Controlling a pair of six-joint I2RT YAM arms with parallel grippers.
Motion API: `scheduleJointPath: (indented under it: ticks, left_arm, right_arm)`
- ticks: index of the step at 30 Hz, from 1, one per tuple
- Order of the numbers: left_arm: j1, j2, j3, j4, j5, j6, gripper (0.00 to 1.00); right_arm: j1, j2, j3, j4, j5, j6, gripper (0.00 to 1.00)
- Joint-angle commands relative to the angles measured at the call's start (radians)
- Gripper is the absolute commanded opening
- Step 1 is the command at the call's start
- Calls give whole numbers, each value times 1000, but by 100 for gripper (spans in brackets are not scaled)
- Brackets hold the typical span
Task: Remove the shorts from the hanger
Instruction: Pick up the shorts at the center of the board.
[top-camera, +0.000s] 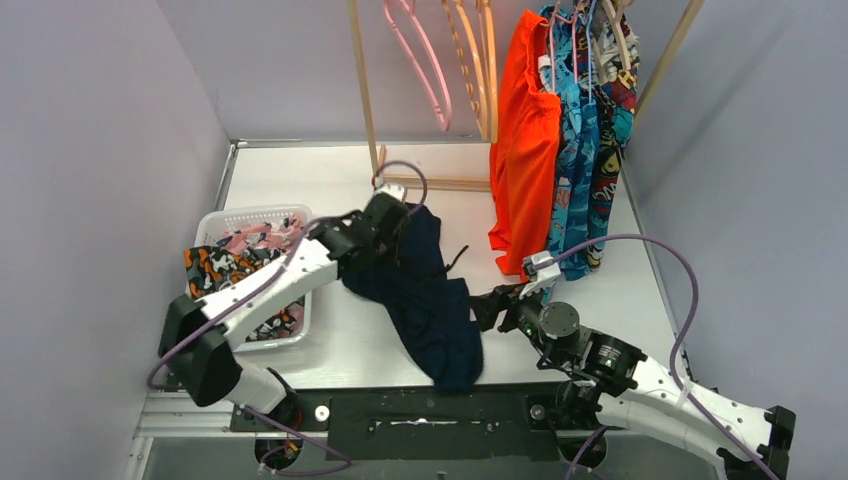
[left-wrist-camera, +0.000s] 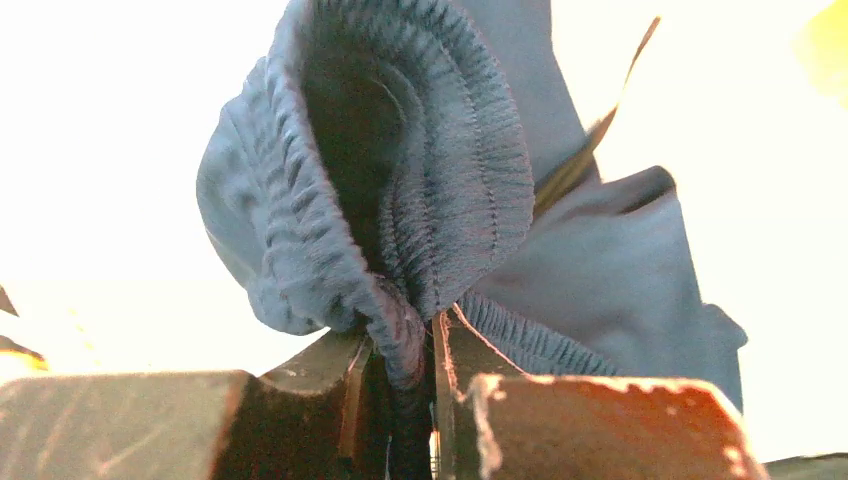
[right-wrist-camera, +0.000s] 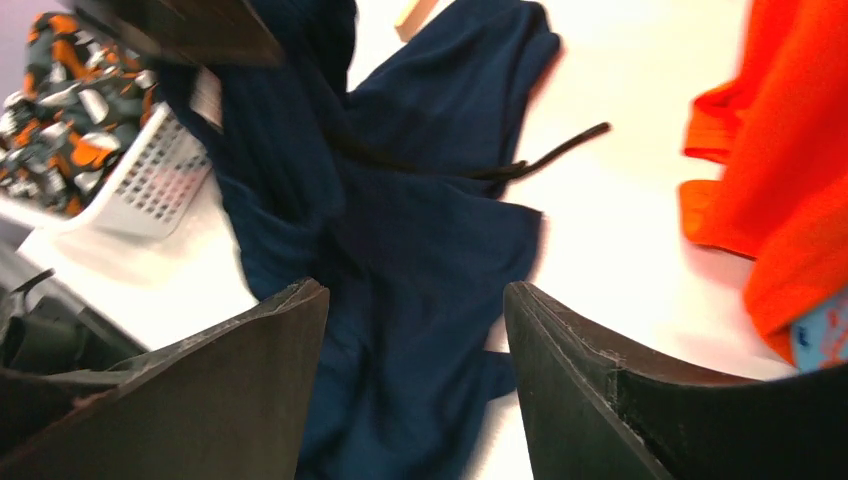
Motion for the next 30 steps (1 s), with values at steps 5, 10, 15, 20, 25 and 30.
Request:
scheduleJointPath:
  ticks: [5, 10, 15, 20, 25, 30]
  left_arm:
    - [5, -189, 194, -36, 328, 382, 0]
    - [-13, -150, 30, -31, 490, 339, 0]
    - [-15, -131, -154, 114, 451, 254, 0]
    - [17, -51, -132, 117, 342, 210, 24]
    - [38, -5, -105, 175, 358, 226, 81]
    - [68, 116, 6, 110, 328, 250, 87]
  right_arm:
    - [-1, 19, 54, -84, 227, 63, 67]
    - [0, 36, 56, -81, 240, 105, 68]
    - [0, 34, 31, -52, 261, 129, 68]
    - [2, 50, 34, -54, 263, 136, 68]
    - [2, 78, 27, -49, 284, 140, 68]
    - [2, 111, 39, -52, 318, 144, 68]
